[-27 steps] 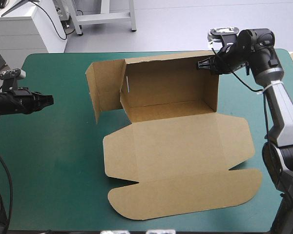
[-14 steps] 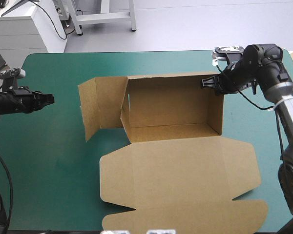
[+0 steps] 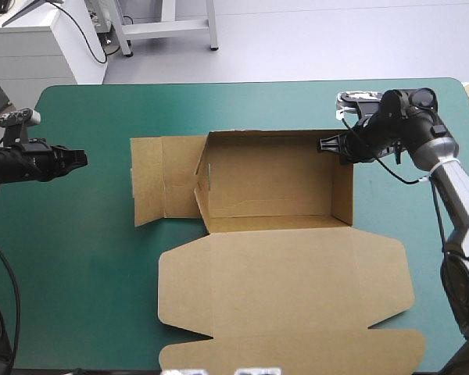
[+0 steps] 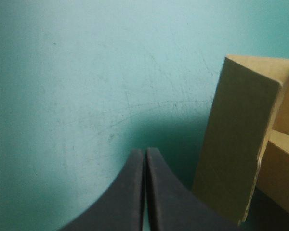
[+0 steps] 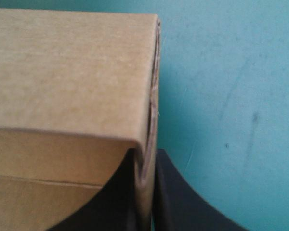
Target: Fold the box
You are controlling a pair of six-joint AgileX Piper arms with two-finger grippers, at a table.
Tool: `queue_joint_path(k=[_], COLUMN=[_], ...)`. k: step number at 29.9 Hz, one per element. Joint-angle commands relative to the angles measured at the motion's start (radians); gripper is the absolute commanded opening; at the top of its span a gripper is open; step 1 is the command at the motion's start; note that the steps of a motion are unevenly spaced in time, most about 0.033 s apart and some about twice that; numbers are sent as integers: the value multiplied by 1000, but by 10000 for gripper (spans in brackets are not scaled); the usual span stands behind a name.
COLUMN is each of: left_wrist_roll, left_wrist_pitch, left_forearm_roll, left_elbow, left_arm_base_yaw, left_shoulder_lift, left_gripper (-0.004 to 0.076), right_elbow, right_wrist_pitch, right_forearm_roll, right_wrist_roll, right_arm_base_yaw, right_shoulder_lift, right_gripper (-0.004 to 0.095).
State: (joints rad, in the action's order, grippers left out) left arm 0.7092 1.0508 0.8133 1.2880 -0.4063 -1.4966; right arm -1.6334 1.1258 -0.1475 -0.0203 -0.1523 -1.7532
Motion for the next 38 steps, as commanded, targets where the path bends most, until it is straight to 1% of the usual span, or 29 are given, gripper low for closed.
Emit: queue_joint_path(k=[1,5,7,9,11,12,16,18,20,21,23,25,26,30,35,38], left_wrist_roll=[-9,-9,-9,-9,-9,-9,-9,-9,-9,-9,-9,-9,-9,-9,-9,-9], left_wrist_pitch=[-4,-2,-2,-2,-6,-9,-19,-29,-31,-33,-34,-35,-35,-31,-26,-24], left_forearm_roll=[65,65,65,65,65,65,65,65,65,65,65,65,67,72,74,82], left_elbow=[25,25,25,25,25,25,25,25,25,25,25,25,25,25,25,25], left_arm_base_yaw=[-1,-1,-1,-1,-1,-1,-1,-1,-1,-1,-1,-1,-1,-1,-1,-1], left_shoulder_lift=[38,38,38,38,38,38,38,38,38,38,38,38,38,38,38,38], left_gripper=[-8,-8,-8,-8,-8,-8,-8,-8,-8,-8,-8,-8,-8,-8,-8,-8], right_elbow=[1,-17,-34,-57,-82,-94,-119,-135,-158,-180,-224,-271,-279,-260,-175,-159], right_wrist_pitch=[23,-46,-76,-84,-84,-81,-74,-76,-70,-48,18,110,121,121,116,73], right_forearm_roll=[5,5,5,5,3,3,3,3,3,3,3,6,11,3,12,32], right_wrist_roll=[0,0,9,9,9,9,12,12,7,-3,-21,-30,-30,-58,-75,-75], right_arm_base_yaw=[3,3,3,3,3,3,3,3,3,3,3,3,3,3,-3,-3], right_shoulder_lift=[-22,-34,-34,-34,-34,-34,-34,-34,-34,-34,-34,-34,-32,-9,-8,-37], right_gripper=[0,0,19,64,143,204,510,644,711,728,727,727,727,726,721,721])
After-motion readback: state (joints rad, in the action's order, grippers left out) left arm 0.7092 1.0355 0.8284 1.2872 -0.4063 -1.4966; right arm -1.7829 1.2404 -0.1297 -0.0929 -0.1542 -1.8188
